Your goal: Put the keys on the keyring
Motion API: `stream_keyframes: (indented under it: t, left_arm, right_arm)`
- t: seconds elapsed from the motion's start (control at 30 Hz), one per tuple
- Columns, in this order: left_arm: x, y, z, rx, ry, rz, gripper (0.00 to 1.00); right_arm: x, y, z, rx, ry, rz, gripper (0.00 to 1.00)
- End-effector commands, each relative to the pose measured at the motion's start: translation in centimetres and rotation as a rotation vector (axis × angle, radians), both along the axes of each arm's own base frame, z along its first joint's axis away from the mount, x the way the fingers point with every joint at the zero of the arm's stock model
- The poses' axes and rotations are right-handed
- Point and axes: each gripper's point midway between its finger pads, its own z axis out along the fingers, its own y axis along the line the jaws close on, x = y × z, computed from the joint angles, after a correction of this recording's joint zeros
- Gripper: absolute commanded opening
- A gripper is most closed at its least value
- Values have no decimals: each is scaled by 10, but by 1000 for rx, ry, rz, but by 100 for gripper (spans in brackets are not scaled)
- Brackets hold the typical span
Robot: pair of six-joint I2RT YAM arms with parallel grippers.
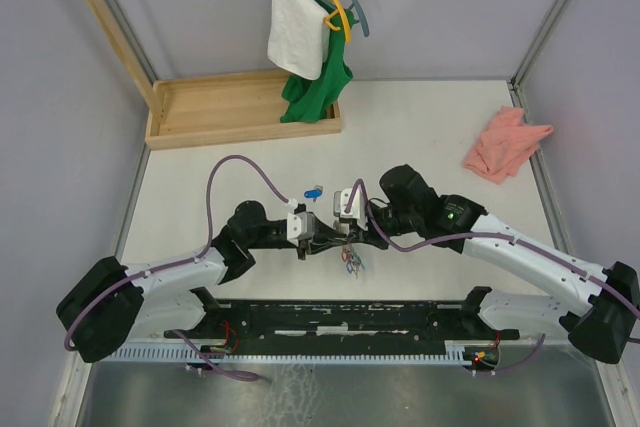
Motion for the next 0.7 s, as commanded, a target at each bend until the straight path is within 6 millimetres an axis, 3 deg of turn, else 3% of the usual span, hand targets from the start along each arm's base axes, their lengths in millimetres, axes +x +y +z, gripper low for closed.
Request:
stream_keyframes:
  t: [0.0,0.2,0.67]
  left_arm:
    - [4,-7,9,-5,-61,-16,24]
    - [8,-8,3,12,-50,-1,22]
    - [13,-5,-1,13,-39,40,26]
  right_arm:
    - [0,11,22,88,-30,20,1]
    - [0,13,23,95,-14,11,1]
    - [5,13,24,100,-20,-29,1]
